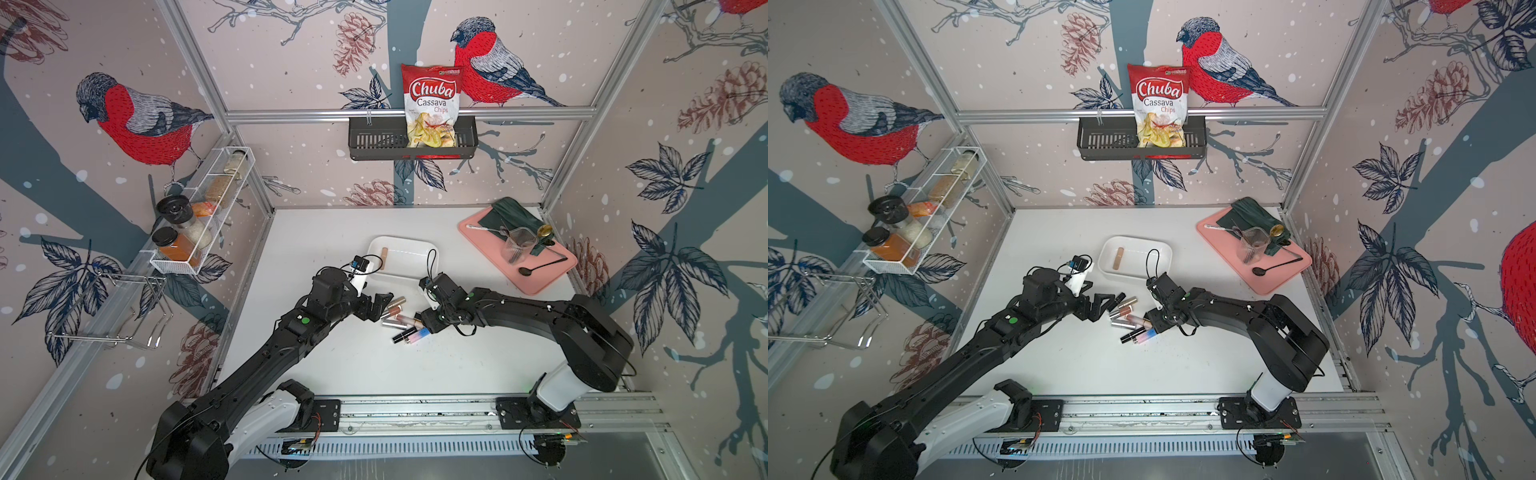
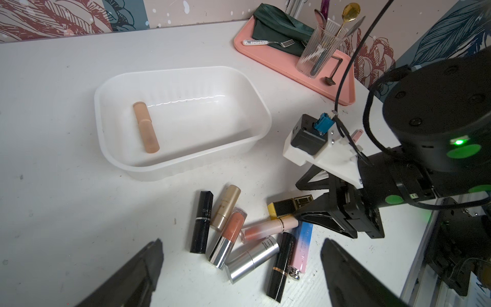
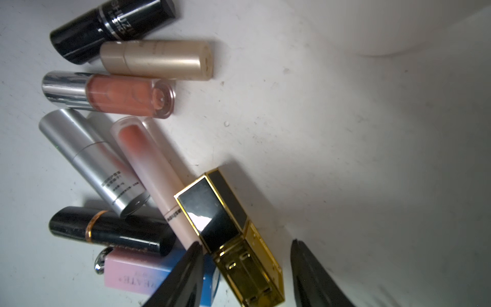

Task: Put the lipstick into the storage box
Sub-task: Pick up the lipstick at the center of the board.

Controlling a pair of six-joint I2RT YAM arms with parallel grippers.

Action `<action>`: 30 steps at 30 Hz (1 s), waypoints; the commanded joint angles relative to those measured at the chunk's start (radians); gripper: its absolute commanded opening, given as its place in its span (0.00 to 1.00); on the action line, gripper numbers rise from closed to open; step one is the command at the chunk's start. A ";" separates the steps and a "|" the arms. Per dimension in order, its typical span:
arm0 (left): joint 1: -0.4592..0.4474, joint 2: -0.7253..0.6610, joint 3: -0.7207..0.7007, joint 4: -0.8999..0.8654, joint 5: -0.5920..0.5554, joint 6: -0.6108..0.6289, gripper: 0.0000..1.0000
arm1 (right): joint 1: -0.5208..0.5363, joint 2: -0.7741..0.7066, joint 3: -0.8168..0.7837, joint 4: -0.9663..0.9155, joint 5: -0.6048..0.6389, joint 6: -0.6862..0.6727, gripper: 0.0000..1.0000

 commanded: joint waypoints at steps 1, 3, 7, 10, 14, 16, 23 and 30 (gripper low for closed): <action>-0.001 -0.001 0.007 0.019 -0.006 0.010 0.96 | 0.002 0.017 0.006 0.017 0.004 -0.009 0.57; -0.001 -0.002 0.007 0.019 -0.006 0.011 0.96 | 0.001 0.025 0.013 0.015 0.018 -0.004 0.56; -0.001 -0.003 0.008 0.019 -0.008 0.010 0.96 | -0.013 0.038 0.021 0.008 0.041 0.012 0.54; 0.000 -0.003 0.007 0.021 -0.008 0.009 0.96 | -0.028 0.033 0.018 0.008 0.050 0.022 0.52; 0.000 -0.002 0.008 0.020 -0.006 0.009 0.96 | -0.044 0.017 0.011 0.002 0.050 0.023 0.51; -0.001 0.000 0.008 0.022 -0.006 0.009 0.96 | -0.047 0.010 0.009 -0.001 0.050 0.025 0.51; -0.001 0.000 0.010 0.020 -0.006 0.009 0.96 | -0.035 0.024 0.007 0.001 0.055 0.035 0.50; 0.000 0.000 0.010 0.020 -0.007 0.010 0.96 | -0.011 0.055 0.024 -0.019 0.115 0.052 0.46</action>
